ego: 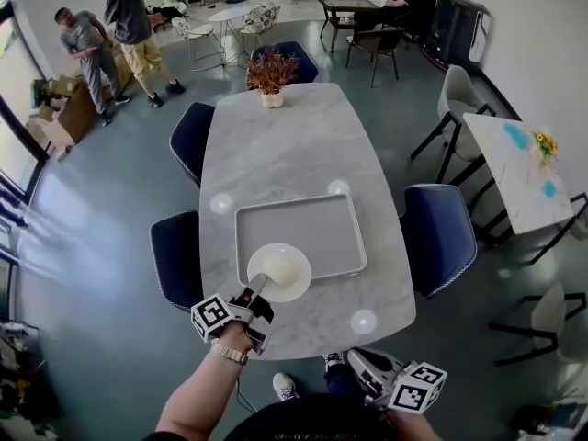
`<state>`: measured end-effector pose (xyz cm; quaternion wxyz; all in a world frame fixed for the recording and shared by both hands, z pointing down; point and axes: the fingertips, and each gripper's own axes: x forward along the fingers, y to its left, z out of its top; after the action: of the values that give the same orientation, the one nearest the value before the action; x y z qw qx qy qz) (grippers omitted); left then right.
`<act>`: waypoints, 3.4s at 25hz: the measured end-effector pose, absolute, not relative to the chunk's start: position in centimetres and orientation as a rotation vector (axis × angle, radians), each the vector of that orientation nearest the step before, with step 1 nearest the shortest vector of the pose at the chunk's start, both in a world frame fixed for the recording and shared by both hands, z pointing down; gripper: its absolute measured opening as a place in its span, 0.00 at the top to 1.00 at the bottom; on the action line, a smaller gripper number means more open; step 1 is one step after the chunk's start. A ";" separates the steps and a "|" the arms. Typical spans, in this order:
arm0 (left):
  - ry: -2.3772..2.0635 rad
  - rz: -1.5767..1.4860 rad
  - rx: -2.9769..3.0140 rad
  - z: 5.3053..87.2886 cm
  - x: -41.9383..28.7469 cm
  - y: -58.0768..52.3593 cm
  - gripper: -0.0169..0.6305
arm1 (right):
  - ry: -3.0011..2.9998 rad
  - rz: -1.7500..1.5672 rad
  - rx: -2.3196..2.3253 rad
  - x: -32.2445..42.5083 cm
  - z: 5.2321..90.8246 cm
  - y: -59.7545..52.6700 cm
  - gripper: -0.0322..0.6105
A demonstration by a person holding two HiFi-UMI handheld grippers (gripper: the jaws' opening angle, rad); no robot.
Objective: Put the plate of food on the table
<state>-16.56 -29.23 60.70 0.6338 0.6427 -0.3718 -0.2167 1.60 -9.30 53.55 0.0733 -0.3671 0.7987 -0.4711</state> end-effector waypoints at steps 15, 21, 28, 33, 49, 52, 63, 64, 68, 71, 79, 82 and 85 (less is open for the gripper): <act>-0.981 -0.404 1.349 67.3 -13.1 -36.9 0.92 | 2.253 -1.512 -1.192 6.2 56.2 -9.6 0.93; -1.024 -0.363 1.327 69.4 -12.4 -38.9 0.92 | 2.216 -1.535 -1.211 7.6 57.2 -10.1 0.93; -1.047 -0.338 1.315 70.7 -11.9 -40.0 0.92 | 2.194 -1.550 -1.221 8.6 57.6 -10.8 0.93; -1.049 -0.321 1.324 71.0 -11.6 -40.7 0.92 | 2.186 -1.560 -1.222 8.7 57.7 -10.9 0.93; -1.132 -0.123 1.324 73.3 -11.6 -41.2 0.92 | 2.161 -1.563 -1.217 9.1 57.9 -11.4 0.93; -1.134 -0.096 1.328 73.4 -11.7 -41.2 0.92 | 2.156 -1.563 -1.217 9.2 57.8 -11.4 0.93; -1.167 -0.003 1.360 73.0 -12.1 -41.0 0.83 | 2.153 -1.554 -1.201 9.1 57.6 -11.6 0.93; -1.168 0.006 1.365 72.9 -12.1 -40.9 0.82 | 2.154 -1.554 -1.200 9.1 57.6 -11.6 0.93; -1.184 0.052 1.377 73.1 -12.2 -40.7 0.76 | 2.153 -1.553 -1.191 9.1 57.8 -11.6 0.93; -1.209 0.082 1.384 73.0 -12.5 -40.6 0.71 | 2.151 -1.555 -1.185 9.0 57.7 -11.5 0.93; -1.229 0.097 1.395 72.6 -13.1 -39.8 0.68 | 2.149 -1.549 -1.175 8.8 57.5 -11.2 0.93; -1.233 0.095 1.412 72.3 -13.4 -39.5 0.68 | 2.156 -1.544 -1.168 8.6 57.5 -11.2 0.93; -1.232 0.088 1.432 71.8 -13.9 -39.4 0.68 | 2.162 -1.542 -1.159 8.3 57.4 -11.2 0.93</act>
<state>-13.86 -39.35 71.83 0.5852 0.6140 -0.5282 0.0377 8.28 -11.24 57.44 0.1217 -0.3971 0.7405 -0.5283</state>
